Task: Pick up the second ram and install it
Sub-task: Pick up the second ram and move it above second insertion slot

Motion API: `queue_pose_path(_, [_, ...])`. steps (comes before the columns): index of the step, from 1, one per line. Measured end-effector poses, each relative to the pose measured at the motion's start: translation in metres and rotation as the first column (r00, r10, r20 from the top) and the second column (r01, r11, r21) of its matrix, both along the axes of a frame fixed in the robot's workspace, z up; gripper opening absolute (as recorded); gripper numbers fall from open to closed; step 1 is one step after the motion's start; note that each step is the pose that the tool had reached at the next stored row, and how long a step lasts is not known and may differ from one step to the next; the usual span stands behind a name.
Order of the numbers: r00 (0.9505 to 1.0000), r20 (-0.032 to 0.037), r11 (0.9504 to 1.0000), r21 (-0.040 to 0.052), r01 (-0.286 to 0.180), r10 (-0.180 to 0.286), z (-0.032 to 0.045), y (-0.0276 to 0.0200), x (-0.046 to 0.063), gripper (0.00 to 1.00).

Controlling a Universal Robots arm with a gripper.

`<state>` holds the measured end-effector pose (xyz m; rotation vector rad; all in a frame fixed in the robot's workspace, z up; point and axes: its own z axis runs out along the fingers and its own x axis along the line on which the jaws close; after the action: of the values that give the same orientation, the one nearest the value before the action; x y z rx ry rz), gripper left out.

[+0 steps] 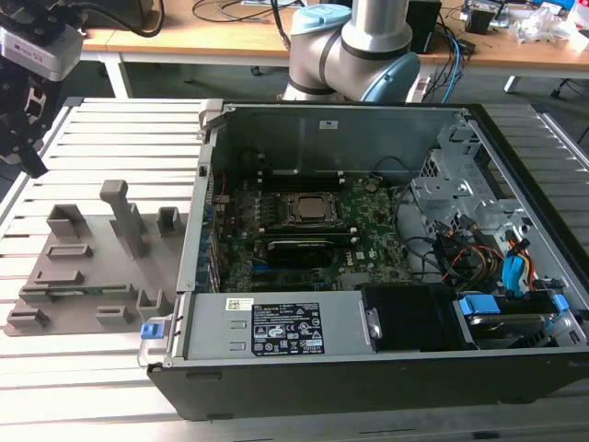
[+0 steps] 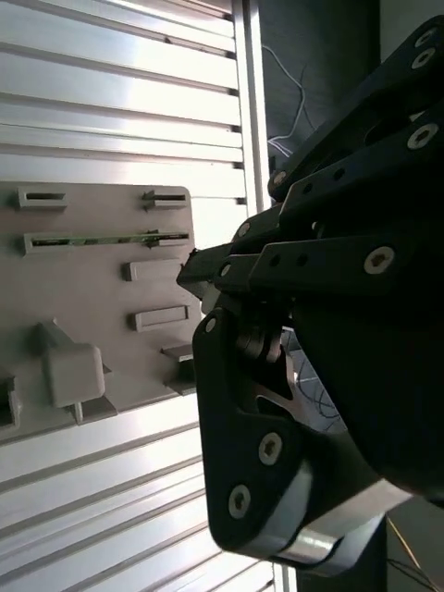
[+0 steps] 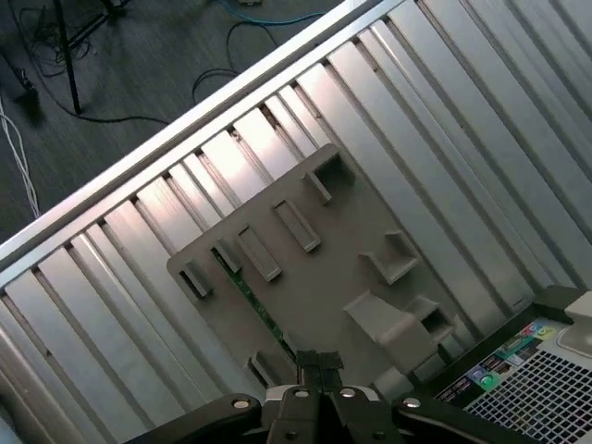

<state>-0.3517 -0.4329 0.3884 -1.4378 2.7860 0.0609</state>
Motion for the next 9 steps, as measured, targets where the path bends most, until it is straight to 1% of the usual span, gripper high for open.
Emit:
queue_pose_path(1, [1.0000,0.0000,1.0000,0.0000,-0.007,0.007,0.0000,0.0000,0.0000,0.11])
queue_pose_path(2, [0.9996,0.0000,0.9996,0.0000,-0.029,0.029,0.0000,0.0000,0.0000,0.11])
queue_pose_path(4, [0.9984,0.0000,0.9984,0.0000,-0.057,0.057,0.0000,0.0000,0.0000,0.11])
queue_pose_path(7, [0.9936,0.0000,0.9936,0.0000,-0.113,0.113,0.0000,0.0000,0.0000,0.11])
queue_pose_path(9, [0.9887,-0.0002,0.9887,-0.0016,-0.150,0.150,-0.0001,0.0000,0.0001,0.11])
